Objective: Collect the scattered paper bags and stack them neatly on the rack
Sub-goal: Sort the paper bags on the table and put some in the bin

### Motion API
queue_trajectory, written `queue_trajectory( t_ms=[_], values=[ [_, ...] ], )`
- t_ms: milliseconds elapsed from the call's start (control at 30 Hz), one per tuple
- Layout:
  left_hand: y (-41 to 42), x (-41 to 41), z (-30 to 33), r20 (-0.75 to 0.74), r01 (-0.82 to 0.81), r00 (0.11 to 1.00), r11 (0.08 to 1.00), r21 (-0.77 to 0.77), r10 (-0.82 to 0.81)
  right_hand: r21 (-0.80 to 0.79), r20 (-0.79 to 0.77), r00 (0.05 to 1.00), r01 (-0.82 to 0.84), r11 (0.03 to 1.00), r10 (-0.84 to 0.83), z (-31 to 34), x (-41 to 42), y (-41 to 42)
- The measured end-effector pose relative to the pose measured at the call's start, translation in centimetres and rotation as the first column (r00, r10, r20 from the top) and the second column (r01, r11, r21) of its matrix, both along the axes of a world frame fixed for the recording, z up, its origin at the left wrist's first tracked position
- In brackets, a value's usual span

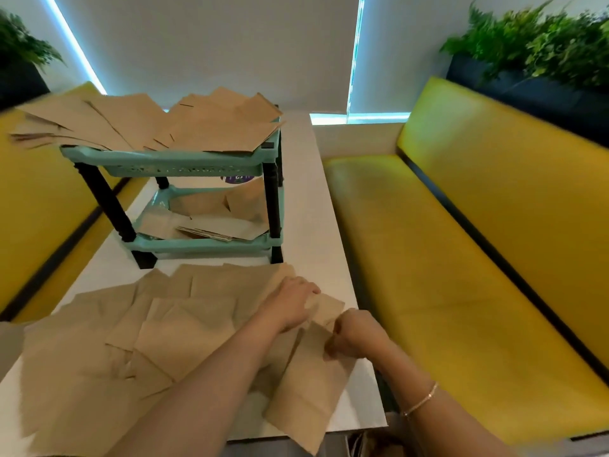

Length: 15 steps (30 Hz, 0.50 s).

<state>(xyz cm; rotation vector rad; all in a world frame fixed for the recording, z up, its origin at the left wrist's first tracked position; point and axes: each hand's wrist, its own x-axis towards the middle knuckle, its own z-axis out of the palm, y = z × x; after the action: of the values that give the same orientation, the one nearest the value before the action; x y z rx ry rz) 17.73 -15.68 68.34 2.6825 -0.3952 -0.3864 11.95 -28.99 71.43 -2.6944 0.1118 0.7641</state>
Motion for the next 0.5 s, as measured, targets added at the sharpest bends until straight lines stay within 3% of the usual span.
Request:
queue_trajectory(
  t_ms=[167,333,500],
  values=[
    [-1.9,0.9,0.5,-0.07,0.187,0.982,0.957,0.22,-0.176,0.125,-0.065,0.998,0.007,0.992,0.002,2.0,0.8,-7.4],
    [-2.8,2.8,0.5,-0.134,0.214,0.976,0.892,0.398,-0.174,0.213,-0.16,0.986,-0.019,0.977,0.054,0.5,0.1,-9.9],
    [-3.4,3.8,1.2,-0.119,0.22,0.975,0.858,0.464,-0.185,0.212,-0.198,0.98,0.062,0.975,-0.019,-0.4,0.9,-11.6]
  ],
)
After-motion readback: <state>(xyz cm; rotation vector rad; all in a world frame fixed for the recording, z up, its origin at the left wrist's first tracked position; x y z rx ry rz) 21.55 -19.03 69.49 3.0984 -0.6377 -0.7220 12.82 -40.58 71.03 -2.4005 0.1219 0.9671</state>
